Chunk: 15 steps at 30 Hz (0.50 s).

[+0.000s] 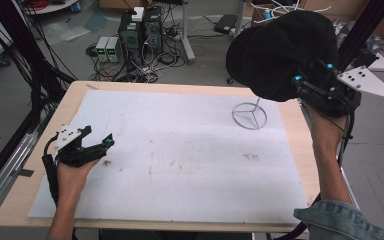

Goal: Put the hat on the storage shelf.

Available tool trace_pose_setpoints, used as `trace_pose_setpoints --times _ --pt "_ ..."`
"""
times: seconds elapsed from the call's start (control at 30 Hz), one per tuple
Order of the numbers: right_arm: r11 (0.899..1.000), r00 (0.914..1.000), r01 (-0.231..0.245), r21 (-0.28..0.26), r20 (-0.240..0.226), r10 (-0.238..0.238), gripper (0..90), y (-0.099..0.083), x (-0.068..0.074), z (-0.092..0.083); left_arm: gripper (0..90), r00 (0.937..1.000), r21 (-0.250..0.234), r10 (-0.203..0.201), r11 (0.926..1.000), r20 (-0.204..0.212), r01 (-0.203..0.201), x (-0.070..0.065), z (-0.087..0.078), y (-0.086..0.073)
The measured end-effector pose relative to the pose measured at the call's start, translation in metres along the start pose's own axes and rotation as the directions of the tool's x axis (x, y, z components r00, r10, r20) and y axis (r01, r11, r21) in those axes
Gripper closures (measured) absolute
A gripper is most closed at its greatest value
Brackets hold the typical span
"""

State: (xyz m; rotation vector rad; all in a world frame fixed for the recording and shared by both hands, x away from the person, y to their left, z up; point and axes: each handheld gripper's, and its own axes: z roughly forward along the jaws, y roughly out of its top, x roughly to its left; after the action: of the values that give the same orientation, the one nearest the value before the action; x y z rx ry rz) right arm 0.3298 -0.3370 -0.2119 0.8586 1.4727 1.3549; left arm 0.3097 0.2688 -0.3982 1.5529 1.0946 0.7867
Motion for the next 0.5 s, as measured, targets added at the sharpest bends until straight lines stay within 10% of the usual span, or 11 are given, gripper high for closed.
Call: trace_pose_setpoints --times 0.5 --pt "0.999 0.9996 -0.021 -0.033 -0.018 0.020 31.8 0.001 0.001 -0.016 16.7 1.0000 0.002 0.002 1.0000 -0.001 -0.002 0.001 0.000 0.000"
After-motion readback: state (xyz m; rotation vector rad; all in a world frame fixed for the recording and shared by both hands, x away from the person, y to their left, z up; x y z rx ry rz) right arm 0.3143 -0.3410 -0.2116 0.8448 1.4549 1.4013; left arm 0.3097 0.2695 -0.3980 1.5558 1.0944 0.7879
